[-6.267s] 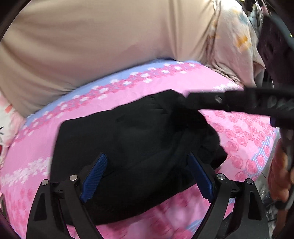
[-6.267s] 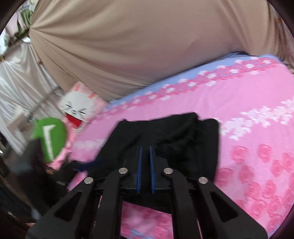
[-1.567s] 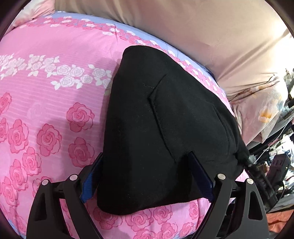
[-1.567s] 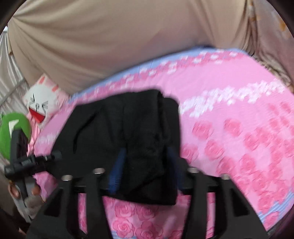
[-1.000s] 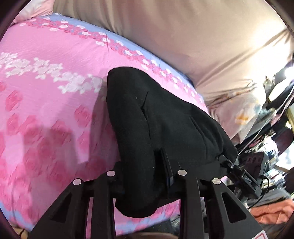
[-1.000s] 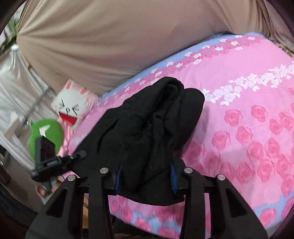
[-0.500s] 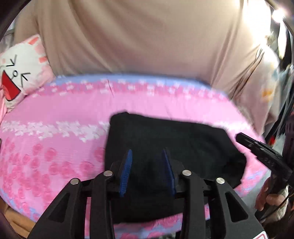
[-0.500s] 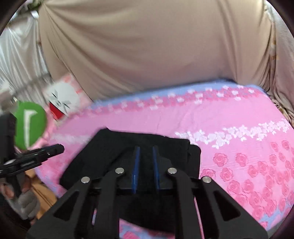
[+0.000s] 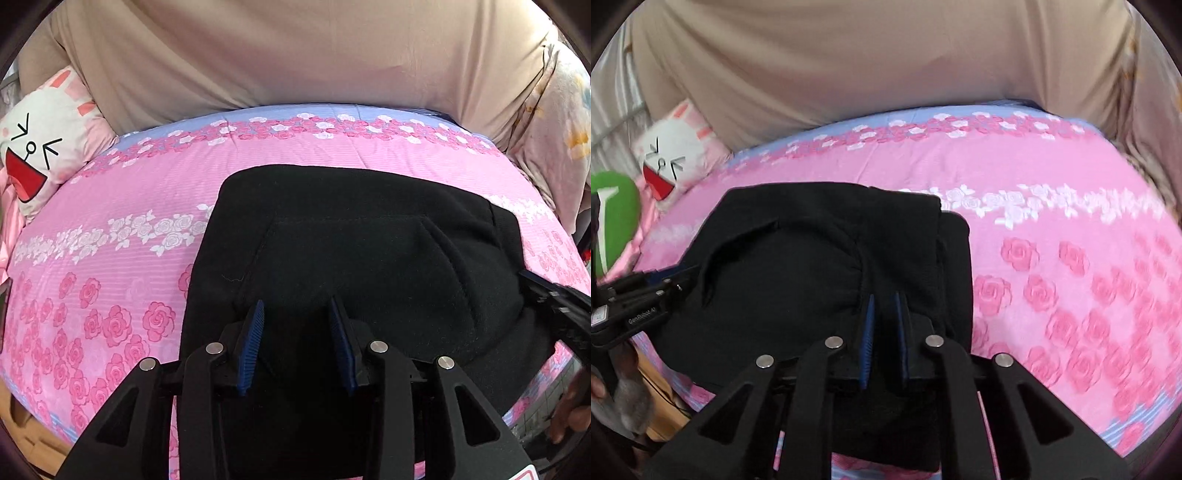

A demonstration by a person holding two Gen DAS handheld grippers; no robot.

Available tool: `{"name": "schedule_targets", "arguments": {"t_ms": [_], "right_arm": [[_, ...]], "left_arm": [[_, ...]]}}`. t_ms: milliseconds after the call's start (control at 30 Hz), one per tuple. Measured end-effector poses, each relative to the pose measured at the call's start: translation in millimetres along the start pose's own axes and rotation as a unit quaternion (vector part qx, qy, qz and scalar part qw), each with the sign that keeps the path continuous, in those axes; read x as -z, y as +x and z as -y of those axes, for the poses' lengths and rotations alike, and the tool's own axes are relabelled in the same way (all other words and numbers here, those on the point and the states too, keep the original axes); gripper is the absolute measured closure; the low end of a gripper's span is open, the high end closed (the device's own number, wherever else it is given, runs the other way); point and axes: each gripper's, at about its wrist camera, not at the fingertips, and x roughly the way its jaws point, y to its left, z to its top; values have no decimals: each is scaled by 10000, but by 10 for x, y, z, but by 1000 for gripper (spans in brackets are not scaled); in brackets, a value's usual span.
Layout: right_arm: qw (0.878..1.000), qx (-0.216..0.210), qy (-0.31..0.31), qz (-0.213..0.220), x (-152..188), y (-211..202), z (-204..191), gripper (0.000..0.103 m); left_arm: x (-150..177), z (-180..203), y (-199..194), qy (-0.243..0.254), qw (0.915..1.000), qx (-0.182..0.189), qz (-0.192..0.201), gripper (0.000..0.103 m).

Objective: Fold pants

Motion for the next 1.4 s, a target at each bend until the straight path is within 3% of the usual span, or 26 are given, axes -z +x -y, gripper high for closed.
{"name": "schedule_targets", "arguments": {"t_ms": [67, 133, 200, 300, 400, 433, 467, 500, 533, 567, 700, 833, 900, 967, 1000, 1133, 1167, 1233, 1267, 1300, 1400], "right_arm": [[9998, -114, -86, 156, 7, -158, -62, 89], [9997, -55, -218, 86, 53, -161, -100, 83], [9996, 10, -252, -147, 180, -4, -76, 83], [9998, -9, -152, -108, 180, -49, -83, 83], [9999, -150, -44, 11, 162, -263, -64, 81], [9998, -191, 14, 43, 160, -317, -30, 72], [9996, -222, 146, 105, 168, -405, 40, 54], [9991, -253, 294, 155, 178, -480, 124, 43], [9984, -294, 455, 150, 204, -540, 224, 24], [9978, -322, 562, 100, 225, -562, 295, 14], [9879, -920, 1205, -323, 320, -418, 556, 13], [9600, -1859, 1915, -850, 442, -78, 631, 13], [9601, -1822, 1930, -879, 439, -10, 586, 13], [9599, -1847, 1904, -906, 400, 26, 521, 5], [9588, -1836, 1962, -920, 375, 59, 494, 5], [9613, -1790, 1928, -818, 282, 177, 398, 7], [9630, -1770, 1876, -778, 270, 195, 376, 20], [9705, -1570, 1688, -700, 220, 215, 309, 43], [9760, -1448, 1523, -576, 182, 157, 252, 55], [9813, -1309, 1333, -465, 141, 80, 203, 59], [9898, -1133, 861, -74, -10, -247, 28, 64]], "left_arm": [[7, 6, -5, 17, 10000, -28, -5, 67], [14, -1, -7, 4, 10000, -17, 3, 67], [17, -1, -8, -22, 10000, -5, 10, 66], [29, 2, -24, -30, 10000, -33, 18, 65], [69, -110, -178, -203, 9994, 262, 85, 58], [86, -185, -243, -323, 9984, 455, 104, 49], [108, -286, -313, -480, 9966, 663, 133, 44], [159, -453, -397, -697, 9934, 891, 186, 33], [200, -577, -446, -841, 9909, 1024, 222, 24], [242, -703, -479, -983, 9885, 1125, 224, 19], [392, -1099, -323, -1551, 9757, 1542, -143, 17], [517, -1197, 66, -2076, 9483, 2288, -720, 16], [489, -1139, 83, -2048, 9477, 2372, -608, 15], [452, -1058, 178, -2050, 9359, 2764, -752, 15], [426, -1006, 226, -2037, 9336, 2838, -796, 15], [286, -776, 306, -1694, 9462, 2639, -794, 15], [255, -726, 314, -1637, 9482, 2608, -782, 20], [175, -624, 252, -1429, 9577, 2418, -631, 42], [152, -592, 193, -1327, 9622, 2315, -541, 48], [106, -530, 79, -1107, 9726, 2011, -359, 61], [-3, -404, -227, -623, 9838, 1681, 52, 67]]}}
